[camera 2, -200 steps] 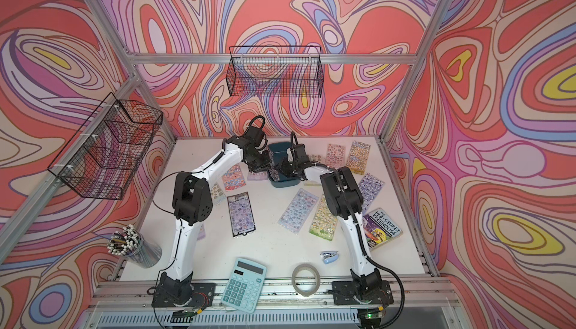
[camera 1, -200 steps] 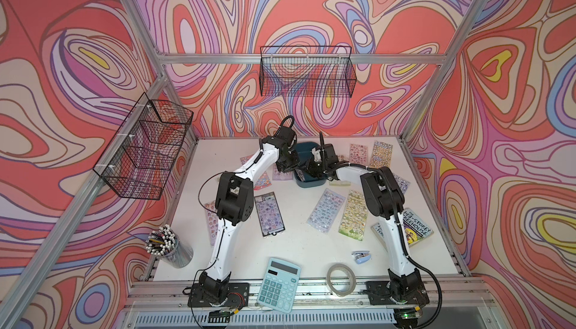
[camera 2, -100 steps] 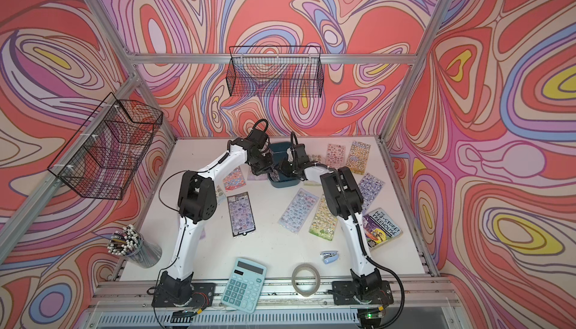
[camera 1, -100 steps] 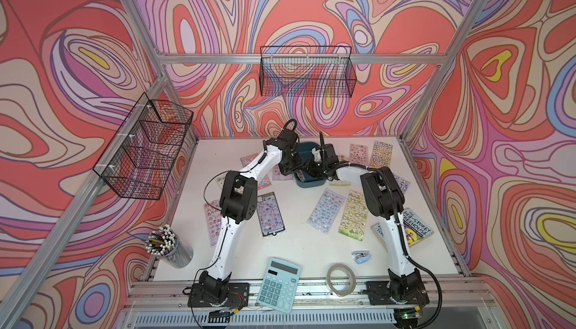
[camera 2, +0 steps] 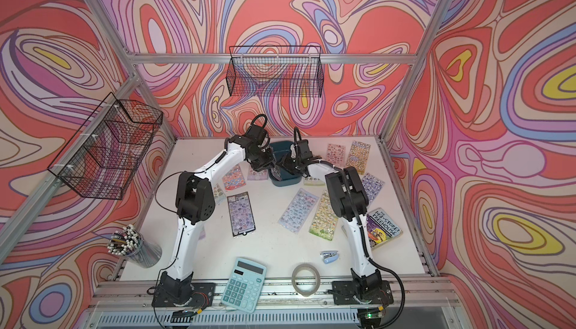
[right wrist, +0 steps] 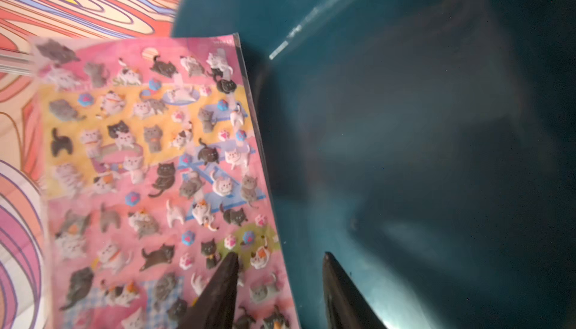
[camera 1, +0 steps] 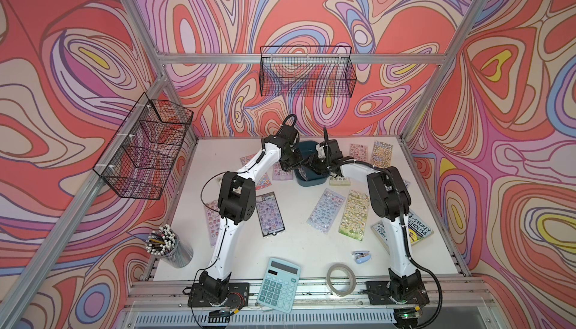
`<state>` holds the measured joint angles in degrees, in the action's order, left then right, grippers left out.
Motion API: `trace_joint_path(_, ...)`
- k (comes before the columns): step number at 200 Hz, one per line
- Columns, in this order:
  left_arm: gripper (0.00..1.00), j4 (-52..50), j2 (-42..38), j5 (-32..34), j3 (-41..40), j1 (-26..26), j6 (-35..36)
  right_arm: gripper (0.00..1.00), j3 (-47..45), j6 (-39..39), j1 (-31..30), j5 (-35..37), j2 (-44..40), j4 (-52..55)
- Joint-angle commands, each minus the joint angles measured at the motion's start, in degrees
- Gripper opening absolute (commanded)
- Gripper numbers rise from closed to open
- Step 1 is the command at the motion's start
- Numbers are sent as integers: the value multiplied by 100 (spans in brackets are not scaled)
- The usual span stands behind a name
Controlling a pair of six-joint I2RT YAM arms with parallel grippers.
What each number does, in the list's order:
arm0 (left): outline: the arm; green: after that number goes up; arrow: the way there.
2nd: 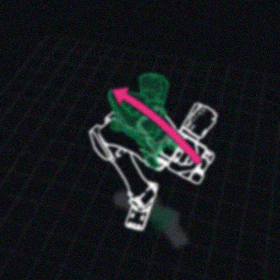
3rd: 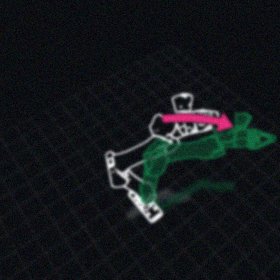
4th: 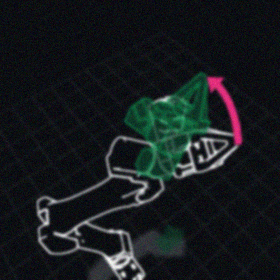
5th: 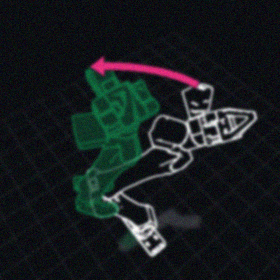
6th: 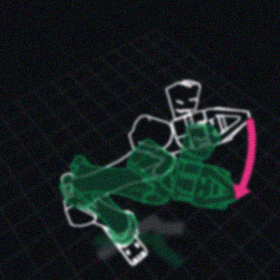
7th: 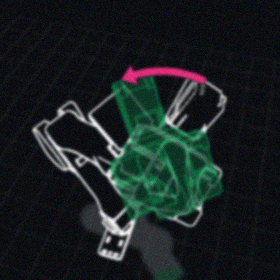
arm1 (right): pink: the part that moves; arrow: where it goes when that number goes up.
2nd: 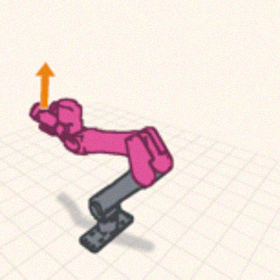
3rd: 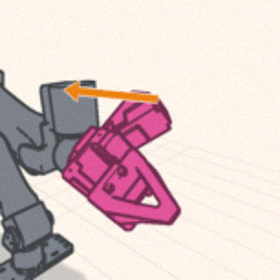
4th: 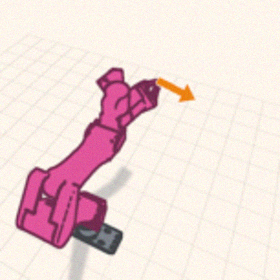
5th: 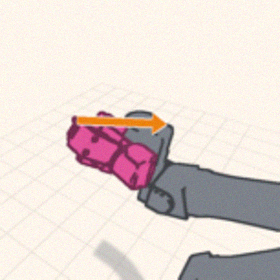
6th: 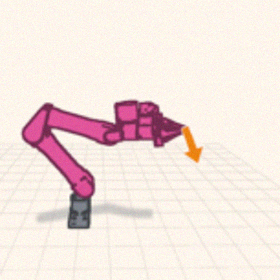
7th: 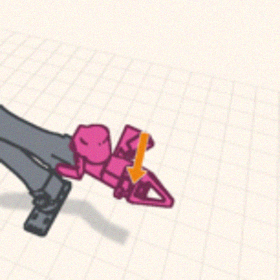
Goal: Take the stickers out of the storage box
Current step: Pick up the sticker from the storage box, then place the sticker at the center of the board.
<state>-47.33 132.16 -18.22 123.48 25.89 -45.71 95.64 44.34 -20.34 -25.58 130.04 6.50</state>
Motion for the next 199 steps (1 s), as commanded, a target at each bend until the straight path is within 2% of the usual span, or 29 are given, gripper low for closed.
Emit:
trace_joint_path(1, 0, 119, -628, 7, 255, 4, -52, 46, 288, -118, 12, 139, -515, 263)
trace_joint_path(50, 0, 26, -1572, -67, -14, -4, 79, 47, 199, -196, 12, 413, -1309, 504)
trace_joint_path(78, 0, 242, -2691, -81, -1128, 29, 185, 47, -88, -364, 12, 658, -1789, 743)
trace_joint_path(141, 0, 435, -5361, 24, -4328, 125, 138, 47, -891, -552, 12, 897, -2716, 927)
trace_joint_path(170, 0, 592, -6200, -98, -5339, 184, 18, 48, -1197, -536, 4, 923, -3029, 905)
trace_joint_path(199, 0, 646, -6432, -271, -5914, 271, 330, 34, -1296, -671, -169, 969, -3198, 1112)
